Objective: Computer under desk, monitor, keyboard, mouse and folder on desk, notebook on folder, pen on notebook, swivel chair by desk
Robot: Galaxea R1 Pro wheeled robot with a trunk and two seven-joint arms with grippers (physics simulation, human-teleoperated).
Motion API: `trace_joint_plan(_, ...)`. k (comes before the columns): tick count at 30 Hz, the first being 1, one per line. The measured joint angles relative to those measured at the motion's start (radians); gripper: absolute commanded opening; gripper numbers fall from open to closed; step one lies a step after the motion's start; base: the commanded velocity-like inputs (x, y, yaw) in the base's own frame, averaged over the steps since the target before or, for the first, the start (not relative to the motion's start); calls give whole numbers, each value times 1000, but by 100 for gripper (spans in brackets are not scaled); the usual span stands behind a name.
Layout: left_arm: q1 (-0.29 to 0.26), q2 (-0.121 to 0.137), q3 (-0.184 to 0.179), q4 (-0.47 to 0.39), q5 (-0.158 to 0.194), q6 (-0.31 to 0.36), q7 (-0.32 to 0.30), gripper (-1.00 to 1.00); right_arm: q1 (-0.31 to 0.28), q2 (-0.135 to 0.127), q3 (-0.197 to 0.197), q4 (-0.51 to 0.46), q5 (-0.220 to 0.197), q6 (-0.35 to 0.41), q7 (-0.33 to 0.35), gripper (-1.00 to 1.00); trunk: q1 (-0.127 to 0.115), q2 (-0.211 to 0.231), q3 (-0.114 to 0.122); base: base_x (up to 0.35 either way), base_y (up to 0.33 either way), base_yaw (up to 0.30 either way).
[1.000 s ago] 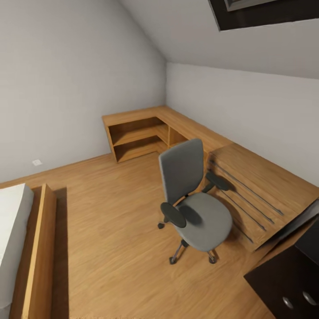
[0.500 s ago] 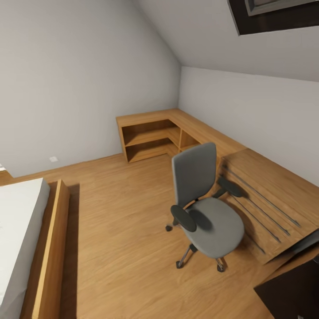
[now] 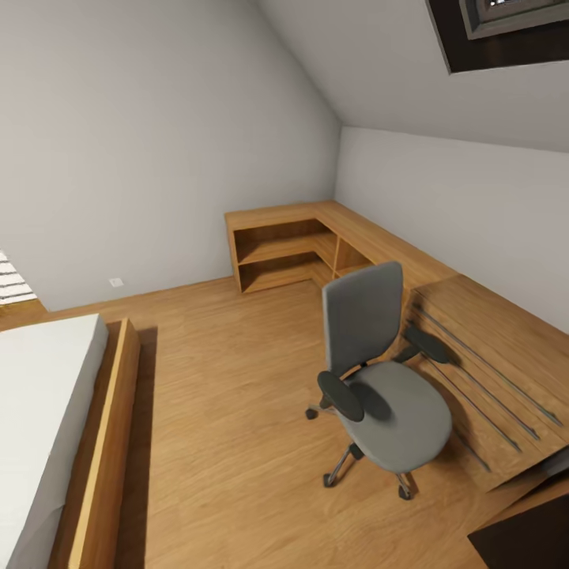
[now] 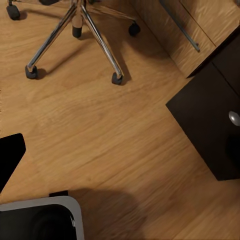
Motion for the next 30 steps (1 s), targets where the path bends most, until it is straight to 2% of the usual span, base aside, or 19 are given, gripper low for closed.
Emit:
trace_joint_plan(17,0,1,0,0,0,2,-3,100,0,1,0,0,-1,0,0,100,0,0,25,0,0,112)
trace_joint_plan(30,0,2,0,0,0,3,-3,100,0,3,1,0,-1,43,-22,100,0,0,45,0,0,78)
